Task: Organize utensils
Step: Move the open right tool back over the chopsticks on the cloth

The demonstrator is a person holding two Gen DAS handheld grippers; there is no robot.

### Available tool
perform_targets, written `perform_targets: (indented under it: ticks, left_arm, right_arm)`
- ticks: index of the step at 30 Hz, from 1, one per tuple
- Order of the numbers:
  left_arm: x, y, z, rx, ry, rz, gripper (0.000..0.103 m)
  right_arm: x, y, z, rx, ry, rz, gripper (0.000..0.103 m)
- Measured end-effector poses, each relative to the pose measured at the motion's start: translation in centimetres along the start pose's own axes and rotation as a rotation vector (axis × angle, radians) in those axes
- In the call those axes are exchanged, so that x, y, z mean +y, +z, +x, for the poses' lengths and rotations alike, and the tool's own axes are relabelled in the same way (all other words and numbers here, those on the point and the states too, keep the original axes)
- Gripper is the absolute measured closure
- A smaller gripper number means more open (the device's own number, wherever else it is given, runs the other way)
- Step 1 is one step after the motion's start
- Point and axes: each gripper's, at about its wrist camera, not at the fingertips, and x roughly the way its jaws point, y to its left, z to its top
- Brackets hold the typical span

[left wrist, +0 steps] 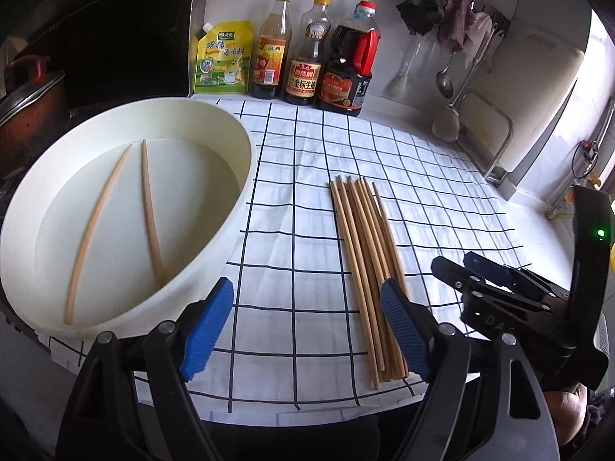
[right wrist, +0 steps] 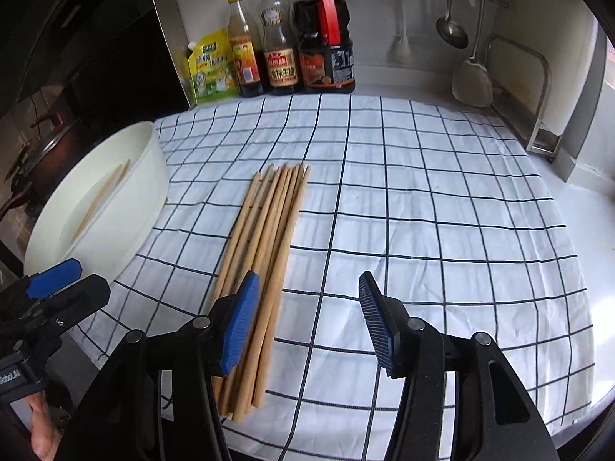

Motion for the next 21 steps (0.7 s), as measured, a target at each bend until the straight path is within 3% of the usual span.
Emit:
perform_targets:
  ticks: [9,21]
  left_arm:
    - [0.3,-0.2,1.1,-0.004,0.051,-0.011,0.023]
    - [-0.7,-0.5,2.5,0.023,0.055,-0.008,0.022]
  right_arm:
    - [0.8,0.3,2.6,0.035,0.002,-0.051,0.051]
    - [-0.2,-0.1,3.6,0.047,-0.026,-0.059,0.051]
